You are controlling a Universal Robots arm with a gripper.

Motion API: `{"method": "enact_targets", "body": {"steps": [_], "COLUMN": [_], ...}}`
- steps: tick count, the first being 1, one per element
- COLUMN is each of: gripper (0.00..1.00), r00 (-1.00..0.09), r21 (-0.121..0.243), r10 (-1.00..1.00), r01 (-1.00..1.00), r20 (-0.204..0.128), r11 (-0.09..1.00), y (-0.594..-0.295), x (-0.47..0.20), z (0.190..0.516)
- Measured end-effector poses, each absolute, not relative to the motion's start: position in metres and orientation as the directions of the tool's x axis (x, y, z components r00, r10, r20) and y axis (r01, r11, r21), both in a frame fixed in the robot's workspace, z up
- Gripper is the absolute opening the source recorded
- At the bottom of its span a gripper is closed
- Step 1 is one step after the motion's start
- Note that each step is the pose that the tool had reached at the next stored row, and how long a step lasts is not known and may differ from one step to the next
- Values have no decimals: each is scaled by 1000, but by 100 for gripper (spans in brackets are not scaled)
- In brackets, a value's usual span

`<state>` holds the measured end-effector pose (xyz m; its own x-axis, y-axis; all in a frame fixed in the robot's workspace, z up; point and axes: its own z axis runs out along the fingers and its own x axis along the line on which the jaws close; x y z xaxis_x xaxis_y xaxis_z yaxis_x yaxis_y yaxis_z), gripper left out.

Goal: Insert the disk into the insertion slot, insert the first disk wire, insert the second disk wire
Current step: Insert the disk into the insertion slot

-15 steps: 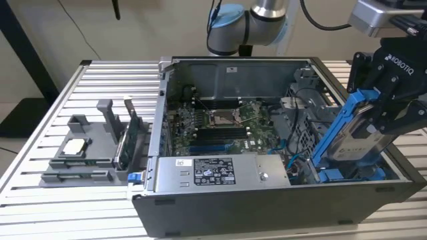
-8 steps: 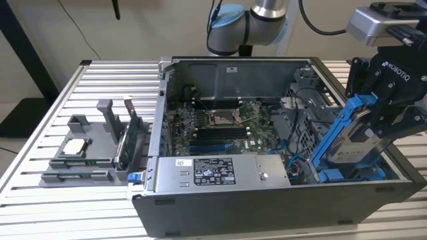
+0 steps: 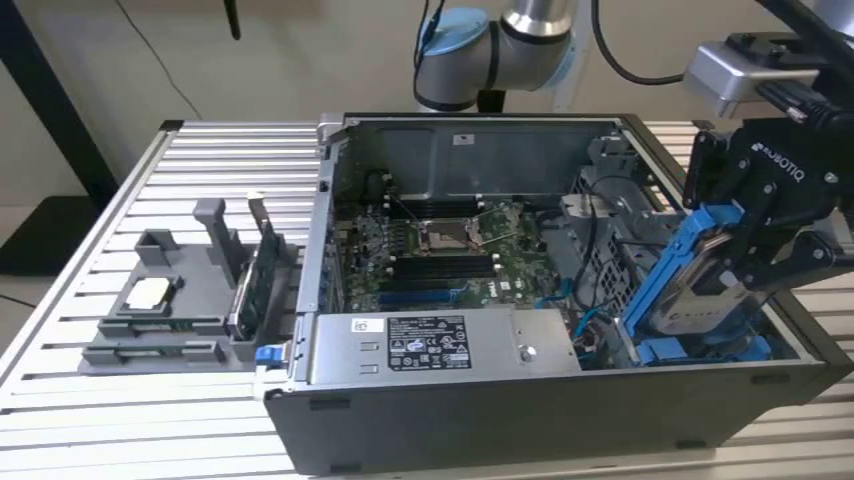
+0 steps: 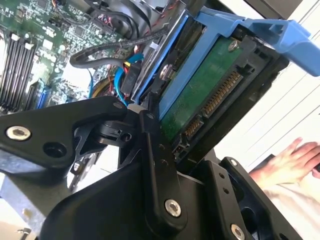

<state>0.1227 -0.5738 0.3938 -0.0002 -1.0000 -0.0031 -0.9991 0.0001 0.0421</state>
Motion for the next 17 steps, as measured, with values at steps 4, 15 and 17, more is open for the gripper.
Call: {"method": "enact_targets", "body": {"steps": [4,15,17], "gripper": [33,41,41], "r00": [4,7,7], "r21": [42,42,42], "r10": [-1000,-1000,-1000], "r01": [-999,-999,-999], "r20": [-4,-11,-13], "r11": [-5,-7,-8], "y": [-574,-574,-572], "x": [123,122,121], "z": [386,388,389]}}
